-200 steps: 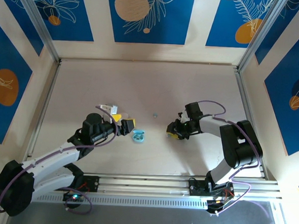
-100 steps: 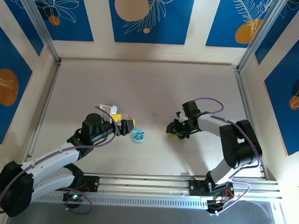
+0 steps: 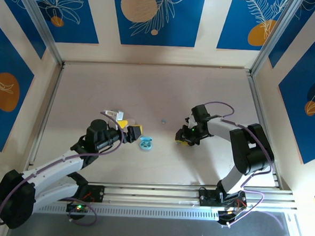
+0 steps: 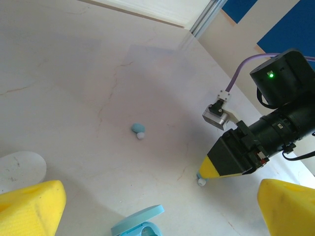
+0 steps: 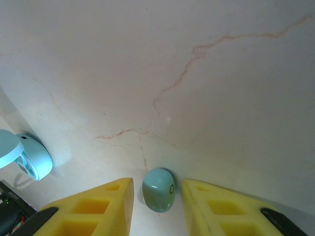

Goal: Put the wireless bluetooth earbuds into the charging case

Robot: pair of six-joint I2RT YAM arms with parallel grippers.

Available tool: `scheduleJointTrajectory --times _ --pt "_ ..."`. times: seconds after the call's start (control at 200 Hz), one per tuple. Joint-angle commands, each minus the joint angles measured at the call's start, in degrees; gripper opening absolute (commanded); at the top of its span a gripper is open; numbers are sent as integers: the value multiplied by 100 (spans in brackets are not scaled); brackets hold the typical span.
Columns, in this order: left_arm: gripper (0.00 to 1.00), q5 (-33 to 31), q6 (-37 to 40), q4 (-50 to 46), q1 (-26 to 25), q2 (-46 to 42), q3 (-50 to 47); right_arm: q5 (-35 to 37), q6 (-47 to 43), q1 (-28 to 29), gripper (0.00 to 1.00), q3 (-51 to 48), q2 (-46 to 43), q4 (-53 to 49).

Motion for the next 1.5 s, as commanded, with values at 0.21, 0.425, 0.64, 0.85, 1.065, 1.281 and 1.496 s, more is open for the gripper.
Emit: scheduleJointTrajectory --times 0.21,0.425,0.64,0.85,1.065,1.281,1.496 --pt "100 27 9 -33 -18 -111 181 -12 -191 5 30 123 372 -49" --pt "100 26 9 -33 -23 -107 177 -86 -165 14 29 114 458 30" --pt "100 26 10 -34 -25 -99 181 -156 -104 14 27 79 554 153" --pt "100 18 19 -33 -24 -95 181 -161 -46 6 23 31 592 237" --pt "100 18 18 -36 -17 -97 181 -180 33 14 20 -33 476 277" --pt "100 11 36 -68 -24 -150 181 -11 125 70 18 -18 -122 -44" --pt "100 -224 86 -325 -23 -278 218 1359 177 659 18 474 -1050 -1312"
